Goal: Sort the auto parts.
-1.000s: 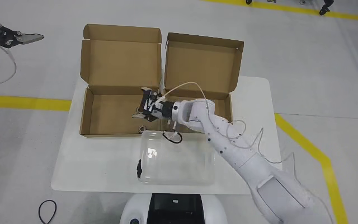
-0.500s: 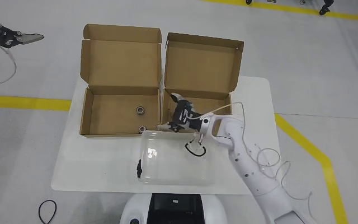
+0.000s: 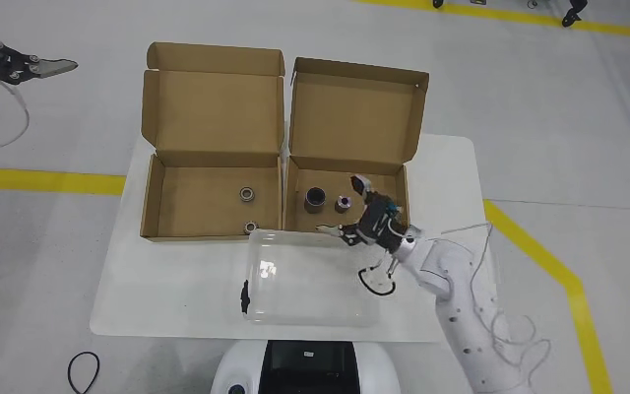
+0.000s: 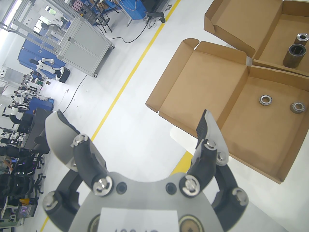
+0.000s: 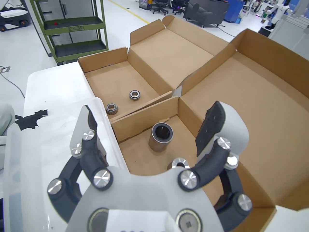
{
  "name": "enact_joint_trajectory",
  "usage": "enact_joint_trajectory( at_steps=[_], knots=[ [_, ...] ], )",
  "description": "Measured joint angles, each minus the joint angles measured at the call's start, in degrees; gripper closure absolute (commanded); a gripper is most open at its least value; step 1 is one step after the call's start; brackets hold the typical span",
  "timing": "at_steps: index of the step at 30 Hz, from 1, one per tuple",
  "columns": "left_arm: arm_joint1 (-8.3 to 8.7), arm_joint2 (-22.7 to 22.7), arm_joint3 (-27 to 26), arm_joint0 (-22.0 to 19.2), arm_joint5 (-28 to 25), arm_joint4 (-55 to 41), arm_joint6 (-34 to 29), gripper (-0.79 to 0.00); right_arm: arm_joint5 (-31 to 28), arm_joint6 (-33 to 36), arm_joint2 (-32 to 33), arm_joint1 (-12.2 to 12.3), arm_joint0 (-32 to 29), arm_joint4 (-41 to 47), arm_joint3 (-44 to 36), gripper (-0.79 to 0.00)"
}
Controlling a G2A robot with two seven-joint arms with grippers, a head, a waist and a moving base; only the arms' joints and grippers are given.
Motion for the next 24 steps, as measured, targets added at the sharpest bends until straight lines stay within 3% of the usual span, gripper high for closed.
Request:
enact_joint_trajectory(
  at_steps=[13, 24],
  knots=[
    [0.0, 0.0, 0.0, 0.0, 0.0, 0.0, 0.0, -0.785, 7.38, -9.88, 13.55, 2.36, -17.79, 0.48, -9.05, -0.785],
    [0.0, 0.0, 0.0, 0.0, 0.0, 0.0, 0.0, -0.785, 16.78, -9.78, 17.63, 2.81, -29.29, -0.27, -18.64, -0.785]
  ],
)
